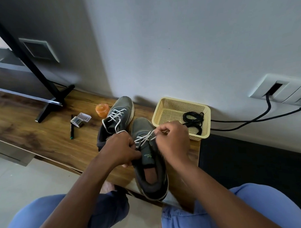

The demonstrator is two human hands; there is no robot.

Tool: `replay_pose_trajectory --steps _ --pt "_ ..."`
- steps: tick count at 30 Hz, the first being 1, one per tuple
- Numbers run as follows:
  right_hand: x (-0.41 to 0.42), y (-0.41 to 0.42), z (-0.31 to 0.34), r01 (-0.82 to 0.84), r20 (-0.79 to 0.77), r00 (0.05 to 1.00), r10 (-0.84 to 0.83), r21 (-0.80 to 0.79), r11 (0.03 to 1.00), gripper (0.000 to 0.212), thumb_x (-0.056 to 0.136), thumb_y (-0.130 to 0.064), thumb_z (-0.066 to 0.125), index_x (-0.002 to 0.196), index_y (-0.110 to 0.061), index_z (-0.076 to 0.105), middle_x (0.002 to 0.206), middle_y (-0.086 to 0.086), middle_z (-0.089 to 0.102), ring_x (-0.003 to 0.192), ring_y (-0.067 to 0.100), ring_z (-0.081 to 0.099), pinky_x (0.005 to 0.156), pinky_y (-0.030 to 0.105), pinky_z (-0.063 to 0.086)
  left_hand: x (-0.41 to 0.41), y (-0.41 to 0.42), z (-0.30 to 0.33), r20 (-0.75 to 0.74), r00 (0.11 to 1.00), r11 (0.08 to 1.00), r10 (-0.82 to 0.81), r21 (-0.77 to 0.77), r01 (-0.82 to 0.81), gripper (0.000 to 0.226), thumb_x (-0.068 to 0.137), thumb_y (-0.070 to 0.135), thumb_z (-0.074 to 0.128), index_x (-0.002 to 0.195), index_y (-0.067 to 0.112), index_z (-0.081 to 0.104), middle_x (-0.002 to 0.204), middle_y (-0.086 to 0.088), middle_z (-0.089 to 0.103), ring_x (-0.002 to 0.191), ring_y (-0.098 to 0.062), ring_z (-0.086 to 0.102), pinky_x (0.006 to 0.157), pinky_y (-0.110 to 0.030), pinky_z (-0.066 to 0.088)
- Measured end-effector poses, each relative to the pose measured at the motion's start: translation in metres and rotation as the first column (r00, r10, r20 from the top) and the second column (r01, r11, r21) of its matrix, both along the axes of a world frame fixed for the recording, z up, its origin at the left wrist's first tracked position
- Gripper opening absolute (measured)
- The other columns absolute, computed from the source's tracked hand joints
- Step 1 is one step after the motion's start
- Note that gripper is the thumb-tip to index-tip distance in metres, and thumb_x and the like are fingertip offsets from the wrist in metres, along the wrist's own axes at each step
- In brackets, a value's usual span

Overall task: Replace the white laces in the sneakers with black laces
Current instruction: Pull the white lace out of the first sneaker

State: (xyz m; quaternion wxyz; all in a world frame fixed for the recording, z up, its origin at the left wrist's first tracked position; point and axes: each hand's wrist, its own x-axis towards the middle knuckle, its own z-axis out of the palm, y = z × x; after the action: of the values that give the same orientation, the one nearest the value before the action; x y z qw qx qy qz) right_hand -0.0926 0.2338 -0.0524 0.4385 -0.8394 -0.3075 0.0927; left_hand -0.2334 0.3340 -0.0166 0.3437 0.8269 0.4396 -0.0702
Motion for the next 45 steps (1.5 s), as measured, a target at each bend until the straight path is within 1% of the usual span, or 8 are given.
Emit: replay_pose_trajectory --steps 2,5,13,18,23,30,36,45 --pt "0.005 0.000 0.000 0.049 -0.026 0.998 -0.050 -0.032 0.998 0.006 0.083 -0.027 0.072 0.081 -0.033 0.074 0.099 -0.010 0.067 0.104 0.021 0.057 0.083 0.034 0.046 0.000 -0.001 0.000 0.000 1.000 1.000 0.002 -0.006 -0.002 0.026 0.086 0.019 0.076 0.075 -0.004 0.070 0.058 -0.006 0.073 0.054 -0.014 0.073 0.059 -0.022 0.058" --pt "0.000 0.000 0.000 -0.146 0.213 0.964 0.157 -0.070 0.987 0.026 0.080 -0.022 0.068 0.104 -0.028 0.073 0.108 -0.005 0.060 0.106 0.019 0.049 0.087 0.036 0.040 0.001 -0.002 0.002 -0.010 1.000 1.000 -0.012 0.013 0.012 0.029 0.086 0.026 0.077 0.072 0.001 0.071 0.058 -0.003 0.073 0.049 -0.009 0.069 0.056 -0.019 0.056" --pt "-0.018 -0.003 -0.003 -0.305 0.444 0.708 0.549 -0.509 0.805 0.020 0.072 -0.036 0.064 0.084 -0.023 0.074 0.102 -0.008 0.060 0.108 0.025 0.046 0.084 0.044 0.035 0.000 0.000 0.001 0.000 0.999 0.999 -0.042 0.001 0.042 0.024 0.084 0.021 0.074 0.068 0.003 0.073 0.058 -0.006 0.072 0.056 -0.015 0.072 0.068 -0.032 0.064" --pt "-0.011 0.001 -0.005 -0.221 0.438 0.847 0.303 -0.230 0.948 0.004 0.075 -0.030 0.074 0.076 -0.027 0.075 0.091 -0.014 0.059 0.094 0.017 0.045 0.076 0.036 0.031 0.001 0.000 0.000 -0.020 1.000 0.999 0.017 0.027 -0.016 0.023 0.086 0.019 0.074 0.072 0.001 0.069 0.057 -0.007 0.072 0.053 -0.015 0.073 0.064 -0.029 0.062" --pt "-0.004 -0.001 -0.009 -0.060 0.013 0.998 0.059 0.005 0.998 0.016 0.075 -0.019 0.071 0.064 -0.031 0.069 0.082 -0.017 0.064 0.091 0.018 0.060 0.075 0.034 0.049 0.004 -0.001 0.000 -0.034 0.998 0.997 0.044 0.059 -0.042 0.030 0.087 0.025 0.076 0.063 0.012 0.063 0.053 -0.001 0.070 0.049 -0.004 0.067 0.059 -0.023 0.051" --pt "-0.002 0.004 -0.005 -0.236 0.174 0.951 0.256 -0.129 0.963 0.016 0.071 -0.030 0.053 0.064 -0.021 0.064 0.067 -0.009 0.062 0.078 0.023 0.056 0.068 0.034 0.045 0.003 -0.008 -0.006 -0.014 1.000 0.956 0.018 0.292 -0.013 0.028 0.075 0.045 0.078 0.072 0.019 0.067 0.070 0.003 0.068 0.075 -0.016 0.068 0.073 -0.034 0.057" --pt "0.010 0.004 -0.004 -0.585 0.272 0.703 0.657 -0.303 0.752 0.011 0.069 -0.029 0.056 0.068 -0.026 0.046 0.071 -0.005 0.052 0.078 0.022 0.045 0.072 0.040 0.044 0.009 -0.009 -0.015 0.002 1.000 0.926 0.007 0.377 -0.007 0.029 0.075 0.040 0.078 0.070 0.015 0.064 0.072 -0.001 0.064 0.079 -0.025 0.067 0.065 -0.031 0.043" --pt "0.017 0.000 0.007 -0.288 -0.074 0.952 0.297 0.111 0.951 0.022 0.080 -0.034 0.053 0.068 -0.016 0.056 0.062 0.001 0.058 0.060 0.022 0.054 0.056 0.044 0.045 0.005 -0.004 -0.022 -0.007 1.000 0.927 -0.027 0.374 0.028 0.019 0.077 0.042 0.073 0.079 0.024 0.069 0.081 0.004 0.065 0.083 -0.020 0.065 0.068 -0.029 0.044"
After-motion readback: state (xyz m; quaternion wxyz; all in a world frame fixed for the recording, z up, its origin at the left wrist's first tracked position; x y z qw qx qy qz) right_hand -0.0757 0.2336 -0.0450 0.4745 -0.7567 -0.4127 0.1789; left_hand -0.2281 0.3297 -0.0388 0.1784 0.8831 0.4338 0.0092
